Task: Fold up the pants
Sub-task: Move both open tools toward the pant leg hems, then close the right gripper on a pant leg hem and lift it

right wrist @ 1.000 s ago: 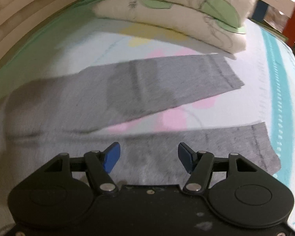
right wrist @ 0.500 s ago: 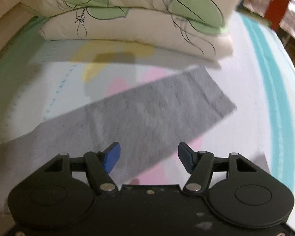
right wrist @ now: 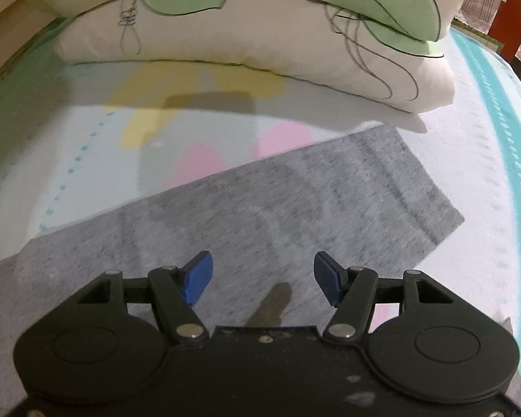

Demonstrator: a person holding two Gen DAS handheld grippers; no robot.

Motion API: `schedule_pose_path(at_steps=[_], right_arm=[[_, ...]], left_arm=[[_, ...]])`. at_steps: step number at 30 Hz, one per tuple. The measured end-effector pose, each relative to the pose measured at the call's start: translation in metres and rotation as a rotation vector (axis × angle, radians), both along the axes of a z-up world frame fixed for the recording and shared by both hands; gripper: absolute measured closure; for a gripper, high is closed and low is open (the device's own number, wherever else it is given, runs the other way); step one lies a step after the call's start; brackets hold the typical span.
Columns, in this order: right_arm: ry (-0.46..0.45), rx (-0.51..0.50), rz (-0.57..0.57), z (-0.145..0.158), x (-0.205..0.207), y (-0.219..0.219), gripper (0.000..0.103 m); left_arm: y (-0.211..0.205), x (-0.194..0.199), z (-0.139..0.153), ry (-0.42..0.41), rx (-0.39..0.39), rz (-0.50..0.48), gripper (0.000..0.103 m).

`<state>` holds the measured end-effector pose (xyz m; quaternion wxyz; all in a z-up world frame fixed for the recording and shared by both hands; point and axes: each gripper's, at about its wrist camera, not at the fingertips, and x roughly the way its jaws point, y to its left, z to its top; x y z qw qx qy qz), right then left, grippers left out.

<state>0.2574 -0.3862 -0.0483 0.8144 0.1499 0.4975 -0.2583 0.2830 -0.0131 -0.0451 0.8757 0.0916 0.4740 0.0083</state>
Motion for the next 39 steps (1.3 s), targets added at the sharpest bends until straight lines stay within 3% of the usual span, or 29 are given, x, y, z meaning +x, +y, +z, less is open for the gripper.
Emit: schedule_pose_path(at_steps=[5,9,13,18,22,23,28,29,30,31,32,34,37,39], right_arm=[[-0.032,0.0,-0.171,0.002,-0.018,-0.073,0.038],[-0.042,-0.012,-0.207,0.003,-0.027,-0.115,0.037],[-0.036,-0.055,-0.172,-0.003,-0.026,-0.136,0.037],[-0.026,-0.023,-0.119,-0.021,-0.019,-0.141,0.037],[-0.01,0.009,-0.058,-0.037,-0.013,-0.148,0.034],[-0.019,0.015,-0.04,-0.04,-0.012,-0.149,0.029],[-0.086,0.006,0.015,-0.042,-0.015,-0.148,0.031],[-0.094,0.001,0.032,-0.042,-0.016,-0.146,0.037],[-0.109,0.003,0.057,-0.042,-0.017,-0.143,0.056],[-0.122,0.004,0.073,-0.04,-0.018,-0.14,0.065],[-0.132,0.012,0.083,-0.038,-0.019,-0.137,0.09],[-0.14,0.01,0.097,-0.032,-0.02,-0.127,0.095],[-0.095,-0.152,0.173,-0.027,-0.017,-0.1,0.095],[-0.068,-0.287,0.194,-0.021,-0.017,-0.078,0.096]], left_arm=[[0.008,0.002,-0.012,0.027,-0.015,0.031,0.026],[-0.002,0.005,-0.022,0.044,-0.008,0.014,0.026],[-0.016,0.007,-0.034,0.051,0.015,0.0,0.026],[-0.019,0.013,-0.04,0.032,-0.012,0.011,0.025],[-0.006,0.023,-0.043,0.053,-0.088,0.058,0.015],[-0.004,0.025,-0.044,0.054,-0.09,0.058,0.012],[-0.004,0.026,-0.046,0.018,-0.069,0.039,0.009],[-0.008,0.027,-0.045,0.015,-0.07,0.042,0.008],[-0.007,0.03,-0.046,0.01,-0.074,0.045,0.008],[-0.007,0.03,-0.046,0.009,-0.074,0.05,0.008],[-0.008,0.031,-0.045,0.006,-0.075,0.055,0.008],[-0.007,0.03,-0.043,0.004,-0.081,0.069,0.009],[-0.005,0.029,-0.04,-0.005,-0.101,0.074,0.013],[-0.004,0.027,-0.036,-0.009,-0.118,0.064,0.022]])
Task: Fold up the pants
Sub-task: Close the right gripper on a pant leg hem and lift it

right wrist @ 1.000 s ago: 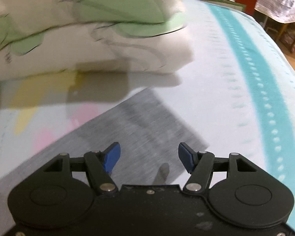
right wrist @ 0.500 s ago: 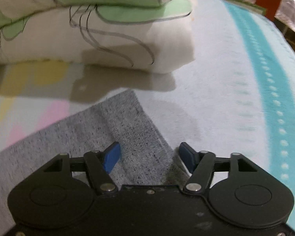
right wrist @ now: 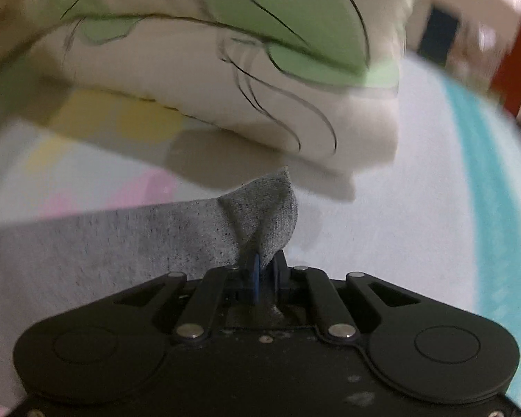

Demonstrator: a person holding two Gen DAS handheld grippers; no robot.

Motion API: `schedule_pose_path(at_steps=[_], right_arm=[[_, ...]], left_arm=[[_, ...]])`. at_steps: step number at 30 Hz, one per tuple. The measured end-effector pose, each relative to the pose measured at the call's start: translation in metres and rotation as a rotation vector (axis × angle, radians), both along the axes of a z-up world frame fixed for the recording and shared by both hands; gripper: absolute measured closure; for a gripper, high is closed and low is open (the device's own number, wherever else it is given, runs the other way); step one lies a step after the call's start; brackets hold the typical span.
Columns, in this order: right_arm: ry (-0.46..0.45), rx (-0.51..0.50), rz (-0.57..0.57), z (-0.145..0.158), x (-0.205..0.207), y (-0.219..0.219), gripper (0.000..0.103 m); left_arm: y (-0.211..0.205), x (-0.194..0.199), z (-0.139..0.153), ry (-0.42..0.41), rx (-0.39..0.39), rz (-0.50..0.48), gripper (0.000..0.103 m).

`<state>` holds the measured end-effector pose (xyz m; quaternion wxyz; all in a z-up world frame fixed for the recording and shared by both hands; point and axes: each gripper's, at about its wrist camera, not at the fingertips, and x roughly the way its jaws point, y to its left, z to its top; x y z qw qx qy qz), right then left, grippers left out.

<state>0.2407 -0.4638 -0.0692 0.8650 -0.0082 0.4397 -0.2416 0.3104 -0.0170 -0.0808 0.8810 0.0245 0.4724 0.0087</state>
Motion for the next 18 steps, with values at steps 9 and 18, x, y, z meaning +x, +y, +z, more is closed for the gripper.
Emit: schedule_pose_path(at_steps=[9,18], right_arm=[[0.079,-0.138,-0.108,-0.005,0.019,-0.005,0.098],[-0.009,-0.055,-0.265,0.026,0.028,-0.003,0.073]], left_arm=[[-0.006,-0.01,0.007,-0.043,0.029,-0.031,0.023],[0.007,0.012,0.012,0.037,0.021,-0.051,0.026]])
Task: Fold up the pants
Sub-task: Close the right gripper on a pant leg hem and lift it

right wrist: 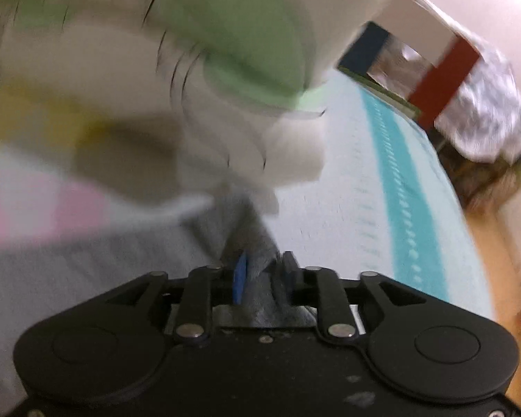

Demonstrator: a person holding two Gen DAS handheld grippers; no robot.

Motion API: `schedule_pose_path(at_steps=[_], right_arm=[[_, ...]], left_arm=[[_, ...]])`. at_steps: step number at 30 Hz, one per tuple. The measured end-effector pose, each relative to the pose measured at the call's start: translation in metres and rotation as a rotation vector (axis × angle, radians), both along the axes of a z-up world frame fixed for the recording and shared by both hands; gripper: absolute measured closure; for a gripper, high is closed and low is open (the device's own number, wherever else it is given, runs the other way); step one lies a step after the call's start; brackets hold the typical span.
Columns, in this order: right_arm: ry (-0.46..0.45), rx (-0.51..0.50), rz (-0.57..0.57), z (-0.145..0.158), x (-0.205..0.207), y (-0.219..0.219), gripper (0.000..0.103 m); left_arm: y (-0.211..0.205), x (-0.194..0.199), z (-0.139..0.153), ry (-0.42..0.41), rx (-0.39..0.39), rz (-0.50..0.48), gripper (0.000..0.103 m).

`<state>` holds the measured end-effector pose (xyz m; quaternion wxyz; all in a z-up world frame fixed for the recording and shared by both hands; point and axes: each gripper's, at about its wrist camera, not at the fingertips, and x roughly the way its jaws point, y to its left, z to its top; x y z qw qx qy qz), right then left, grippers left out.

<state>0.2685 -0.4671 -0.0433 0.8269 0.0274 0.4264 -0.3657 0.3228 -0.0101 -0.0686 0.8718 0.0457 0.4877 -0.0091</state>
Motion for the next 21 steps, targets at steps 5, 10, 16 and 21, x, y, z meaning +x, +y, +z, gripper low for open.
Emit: schedule_pose_path(at_steps=[5,10,16,21], right_arm=[[-0.095,0.254,0.065,0.022,0.024,0.016,0.065],[-0.064,0.431,0.091,0.007,0.064,0.043,0.065],[0.036,0.434,0.023,-0.024,0.095,0.052,0.064],[0.042,0.472,-0.106,-0.044,0.102,0.048,0.064]], left_arm=[[0.01,0.017,0.019,-0.052,0.067,0.019,0.026],[0.021,0.042,0.026,-0.073,0.104,0.038,0.026],[0.031,0.058,0.02,-0.074,0.133,0.045,0.026],[0.043,0.06,0.017,-0.032,0.094,0.073,0.026]])
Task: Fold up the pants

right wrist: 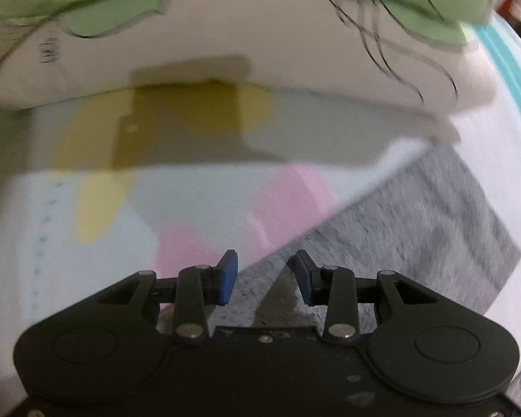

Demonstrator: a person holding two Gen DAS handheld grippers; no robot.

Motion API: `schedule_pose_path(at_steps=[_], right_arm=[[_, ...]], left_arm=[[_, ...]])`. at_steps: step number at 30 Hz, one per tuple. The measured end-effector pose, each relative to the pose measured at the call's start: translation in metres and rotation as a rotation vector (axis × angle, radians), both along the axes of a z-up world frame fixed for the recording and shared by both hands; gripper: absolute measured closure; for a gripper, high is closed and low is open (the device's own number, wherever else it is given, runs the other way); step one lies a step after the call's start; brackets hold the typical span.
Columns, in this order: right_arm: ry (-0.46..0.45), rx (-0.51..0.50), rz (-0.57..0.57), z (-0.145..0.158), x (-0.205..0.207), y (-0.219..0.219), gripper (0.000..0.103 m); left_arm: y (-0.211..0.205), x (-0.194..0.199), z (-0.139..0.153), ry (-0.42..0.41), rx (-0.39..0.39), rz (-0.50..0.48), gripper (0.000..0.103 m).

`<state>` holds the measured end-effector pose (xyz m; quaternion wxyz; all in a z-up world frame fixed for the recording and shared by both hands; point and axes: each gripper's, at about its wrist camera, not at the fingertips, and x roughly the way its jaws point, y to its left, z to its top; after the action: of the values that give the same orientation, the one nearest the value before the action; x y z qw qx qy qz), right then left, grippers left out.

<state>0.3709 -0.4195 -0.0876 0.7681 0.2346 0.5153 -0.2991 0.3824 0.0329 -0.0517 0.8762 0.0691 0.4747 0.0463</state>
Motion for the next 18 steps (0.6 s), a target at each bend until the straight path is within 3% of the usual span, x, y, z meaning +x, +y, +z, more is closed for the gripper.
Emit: schedule_pose_path(at_steps=[10,13,14,18], right_arm=[[0.046,0.019,-0.075,-0.005,0.015,-0.006,0.064],[0.082,-0.029,-0.04,-0.007,0.019,0.001,0.081],[0.082,-0.037,-0.035,-0.006,0.017,0.001,0.095],[0.019,0.007,-0.022,0.002,-0.001,-0.002,0.102]], left_arm=[[0.002,-0.001,0.002,0.018,-0.024,0.016,0.026],[0.001,-0.003,0.007,0.018,-0.024,0.0,0.026],[0.001,-0.004,0.008,0.017,-0.027,-0.005,0.026],[0.0,-0.01,0.015,0.023,-0.055,-0.017,0.026]])
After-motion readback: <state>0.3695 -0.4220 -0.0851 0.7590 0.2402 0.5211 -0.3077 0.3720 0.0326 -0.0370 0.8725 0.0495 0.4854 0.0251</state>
